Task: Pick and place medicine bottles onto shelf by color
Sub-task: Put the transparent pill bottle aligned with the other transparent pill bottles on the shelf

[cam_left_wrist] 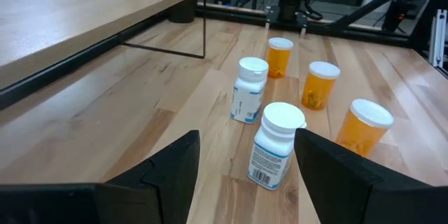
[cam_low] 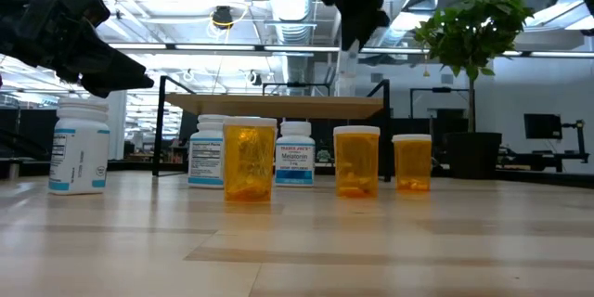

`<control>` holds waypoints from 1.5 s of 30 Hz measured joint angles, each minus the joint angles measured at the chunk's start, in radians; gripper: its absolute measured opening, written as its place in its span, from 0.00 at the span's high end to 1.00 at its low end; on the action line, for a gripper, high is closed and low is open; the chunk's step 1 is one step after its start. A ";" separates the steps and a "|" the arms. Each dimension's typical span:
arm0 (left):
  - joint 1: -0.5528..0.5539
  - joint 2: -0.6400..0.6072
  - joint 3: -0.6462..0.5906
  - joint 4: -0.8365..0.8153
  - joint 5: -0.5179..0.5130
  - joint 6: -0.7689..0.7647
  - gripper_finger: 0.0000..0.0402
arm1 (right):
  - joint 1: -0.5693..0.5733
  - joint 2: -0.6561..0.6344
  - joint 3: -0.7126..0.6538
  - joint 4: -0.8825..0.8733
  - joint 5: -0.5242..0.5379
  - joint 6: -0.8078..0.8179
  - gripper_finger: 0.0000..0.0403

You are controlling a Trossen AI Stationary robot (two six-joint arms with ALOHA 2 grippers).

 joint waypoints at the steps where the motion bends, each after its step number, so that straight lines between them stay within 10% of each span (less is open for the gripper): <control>1: 0.000 0.000 0.000 0.000 0.000 0.000 0.45 | -0.028 0.000 0.000 0.001 -0.030 0.000 0.70; 34: 0.000 0.000 0.000 0.001 -0.001 0.000 0.45 | -0.169 0.071 0.000 0.025 -0.088 -0.025 0.69; 45: 0.000 0.000 0.000 0.002 -0.001 -0.001 0.45 | -0.169 0.071 0.000 0.025 -0.087 -0.026 0.49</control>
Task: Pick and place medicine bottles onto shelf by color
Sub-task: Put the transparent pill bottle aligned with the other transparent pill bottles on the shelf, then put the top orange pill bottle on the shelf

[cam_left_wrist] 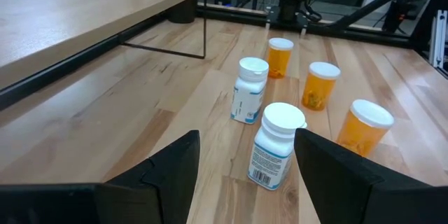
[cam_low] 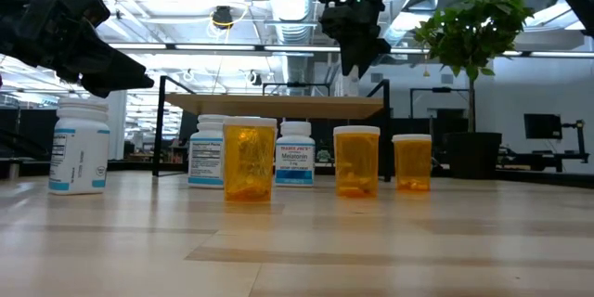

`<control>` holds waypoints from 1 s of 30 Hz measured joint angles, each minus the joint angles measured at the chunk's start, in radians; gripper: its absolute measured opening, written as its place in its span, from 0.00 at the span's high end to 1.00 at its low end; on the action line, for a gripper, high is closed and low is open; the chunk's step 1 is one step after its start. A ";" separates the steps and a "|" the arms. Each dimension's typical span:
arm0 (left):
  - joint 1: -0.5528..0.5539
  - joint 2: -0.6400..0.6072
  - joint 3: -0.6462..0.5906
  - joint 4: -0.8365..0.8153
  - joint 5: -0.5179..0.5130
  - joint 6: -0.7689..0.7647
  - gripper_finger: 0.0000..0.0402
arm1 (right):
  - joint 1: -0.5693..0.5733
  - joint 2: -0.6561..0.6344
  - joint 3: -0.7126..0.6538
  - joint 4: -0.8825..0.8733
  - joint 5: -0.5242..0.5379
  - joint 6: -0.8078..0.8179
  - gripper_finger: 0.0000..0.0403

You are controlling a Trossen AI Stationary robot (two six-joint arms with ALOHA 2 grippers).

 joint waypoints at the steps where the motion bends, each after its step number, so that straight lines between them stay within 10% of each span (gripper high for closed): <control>1: 0.000 0.000 0.000 0.000 0.000 0.000 0.45 | 0.000 0.000 0.000 0.000 0.000 0.000 0.47; 30: 0.000 0.000 0.000 0.000 0.000 -0.039 0.45 | 0.059 -0.004 0.291 -0.245 -0.001 0.057 0.55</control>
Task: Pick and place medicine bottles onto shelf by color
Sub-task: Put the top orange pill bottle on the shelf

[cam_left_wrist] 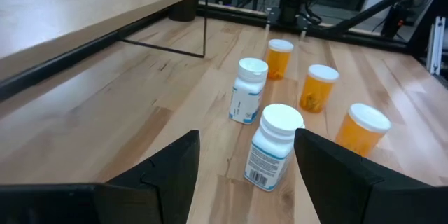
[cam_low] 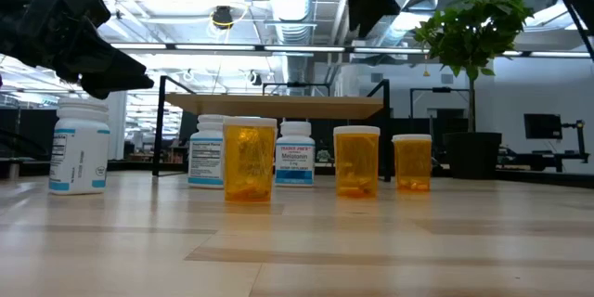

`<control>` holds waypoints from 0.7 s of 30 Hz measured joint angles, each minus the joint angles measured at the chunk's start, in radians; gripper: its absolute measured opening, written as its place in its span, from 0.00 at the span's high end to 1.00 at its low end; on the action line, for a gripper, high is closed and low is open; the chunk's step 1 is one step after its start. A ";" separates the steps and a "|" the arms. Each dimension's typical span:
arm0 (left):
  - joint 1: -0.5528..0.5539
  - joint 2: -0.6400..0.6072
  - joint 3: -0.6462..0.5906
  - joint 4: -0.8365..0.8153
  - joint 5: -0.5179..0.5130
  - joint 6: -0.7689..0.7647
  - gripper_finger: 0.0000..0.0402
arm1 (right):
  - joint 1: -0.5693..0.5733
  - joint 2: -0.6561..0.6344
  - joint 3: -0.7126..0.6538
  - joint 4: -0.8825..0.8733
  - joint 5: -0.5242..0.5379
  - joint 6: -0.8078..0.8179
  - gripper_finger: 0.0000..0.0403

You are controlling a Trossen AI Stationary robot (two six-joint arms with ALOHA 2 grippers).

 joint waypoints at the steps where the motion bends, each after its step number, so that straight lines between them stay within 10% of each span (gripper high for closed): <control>1: 0.000 0.000 0.000 0.000 0.000 -0.014 0.45 | 0.018 -0.006 0.000 0.005 -0.003 -0.002 0.55; 12: 0.000 0.000 0.000 0.006 0.000 -0.048 0.45 | 0.222 -0.188 -0.137 0.001 -0.056 -0.140 0.59; 21: 0.000 0.000 0.000 0.006 0.006 -0.050 0.45 | 0.391 -0.556 -0.681 0.154 0.136 0.088 0.65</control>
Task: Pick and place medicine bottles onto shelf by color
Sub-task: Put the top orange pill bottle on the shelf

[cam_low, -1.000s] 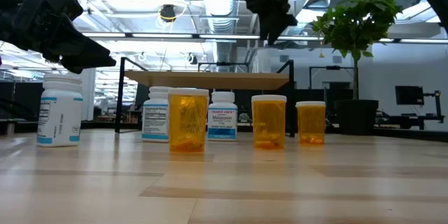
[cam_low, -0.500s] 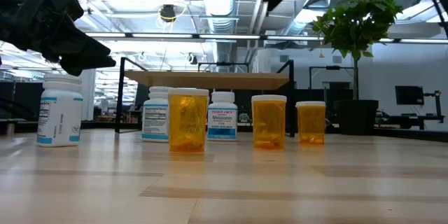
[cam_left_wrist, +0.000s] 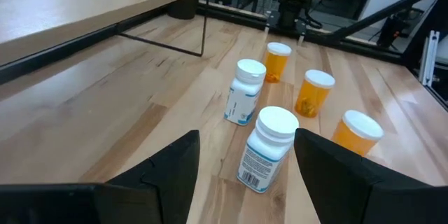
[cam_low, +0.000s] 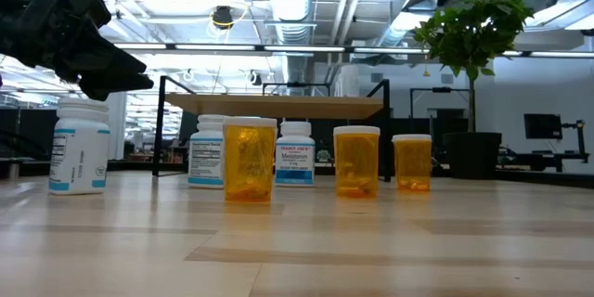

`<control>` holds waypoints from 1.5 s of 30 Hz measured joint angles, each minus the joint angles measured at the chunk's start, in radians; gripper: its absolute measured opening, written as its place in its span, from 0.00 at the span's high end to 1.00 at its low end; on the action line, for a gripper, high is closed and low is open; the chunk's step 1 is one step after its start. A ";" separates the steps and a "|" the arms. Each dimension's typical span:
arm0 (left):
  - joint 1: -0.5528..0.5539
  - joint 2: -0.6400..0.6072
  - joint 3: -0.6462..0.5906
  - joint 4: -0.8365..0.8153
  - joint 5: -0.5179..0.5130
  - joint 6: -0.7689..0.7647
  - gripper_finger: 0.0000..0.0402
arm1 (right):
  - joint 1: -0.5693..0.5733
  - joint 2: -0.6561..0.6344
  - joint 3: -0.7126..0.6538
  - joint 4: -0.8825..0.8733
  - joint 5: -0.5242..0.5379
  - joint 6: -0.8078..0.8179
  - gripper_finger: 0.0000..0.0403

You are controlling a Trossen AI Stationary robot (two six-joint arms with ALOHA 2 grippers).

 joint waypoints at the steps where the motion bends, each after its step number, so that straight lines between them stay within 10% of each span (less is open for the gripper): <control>1: 0.000 0.000 0.000 0.000 0.000 0.000 0.45 | 0.020 -0.034 -0.065 0.051 -0.001 0.045 0.66; 13: 0.000 0.000 0.000 -0.003 0.005 -0.013 0.45 | 0.181 -0.073 -0.533 0.611 0.094 0.380 0.71; 29: 0.000 0.000 0.000 -0.006 0.044 -0.031 0.45 | 0.289 0.302 -0.541 0.475 0.273 0.743 0.76; 45: 0.000 0.000 0.000 -0.006 0.043 -0.032 0.45 | 0.211 0.406 -0.540 0.649 0.387 0.655 0.76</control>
